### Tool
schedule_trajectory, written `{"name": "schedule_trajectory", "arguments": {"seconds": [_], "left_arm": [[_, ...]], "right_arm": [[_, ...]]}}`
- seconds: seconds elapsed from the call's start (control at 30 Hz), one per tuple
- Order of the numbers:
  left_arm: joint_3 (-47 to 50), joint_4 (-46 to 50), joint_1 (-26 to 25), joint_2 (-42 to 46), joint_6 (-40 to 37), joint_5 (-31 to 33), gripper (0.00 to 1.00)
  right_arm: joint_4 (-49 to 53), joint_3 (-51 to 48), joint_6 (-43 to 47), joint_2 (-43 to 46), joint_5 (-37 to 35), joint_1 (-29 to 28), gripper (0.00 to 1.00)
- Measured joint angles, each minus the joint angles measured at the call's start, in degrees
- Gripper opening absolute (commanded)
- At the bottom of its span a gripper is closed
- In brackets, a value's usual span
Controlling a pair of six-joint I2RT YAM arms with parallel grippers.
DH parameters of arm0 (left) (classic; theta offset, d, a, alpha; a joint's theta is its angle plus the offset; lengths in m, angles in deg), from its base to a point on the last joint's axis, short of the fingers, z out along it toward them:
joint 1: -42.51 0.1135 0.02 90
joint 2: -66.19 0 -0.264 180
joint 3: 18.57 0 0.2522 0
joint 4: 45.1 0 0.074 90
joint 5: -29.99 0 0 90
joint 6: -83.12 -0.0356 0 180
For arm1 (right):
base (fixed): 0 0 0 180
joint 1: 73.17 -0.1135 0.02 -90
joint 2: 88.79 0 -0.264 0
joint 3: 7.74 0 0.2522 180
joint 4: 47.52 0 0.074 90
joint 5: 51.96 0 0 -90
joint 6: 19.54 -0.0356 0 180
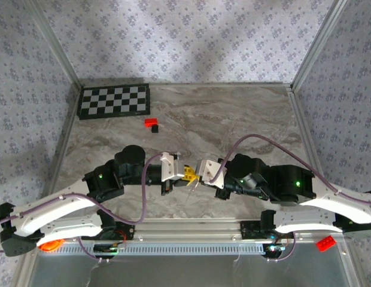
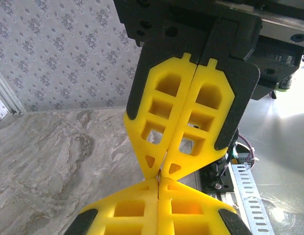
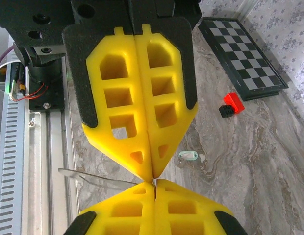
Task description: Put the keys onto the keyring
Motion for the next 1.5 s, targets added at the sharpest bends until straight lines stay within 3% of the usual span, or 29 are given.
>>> {"name": "schedule_trajectory", "arguments": {"seconds": [0.6, 0.7, 0.97, 1.3, 1.5], "left_arm": [[2.84, -1.79, 0.00, 2.54, 0.02, 1.36, 0.00], [3.91, -2.99, 0.02, 3.26, 0.11, 1.81, 0.00], [5.64, -3.02, 0.20, 3.56, 0.68, 4.66, 0.00], [7.17, -3.80, 0.83, 3.98, 2.01, 8.15, 0.00], [8.09, -4.81, 0.92, 4.26, 3.06, 8.94, 0.00]], "right_arm": [[-1.64, -0.72, -0.42, -0.52, 0.39, 0.04, 0.01], [-2.38, -1.11, -0.94, -0.52, 0.24, 0.04, 0.07], [-5.75, -2.01, -2.60, 2.34, 1.25, 1.03, 0.40], [-6.75, -2.01, -3.98, 1.29, 1.18, 1.22, 0.66], [-7.06, -2.01, -4.35, 2.86, 4.98, 2.10, 0.81]]}}
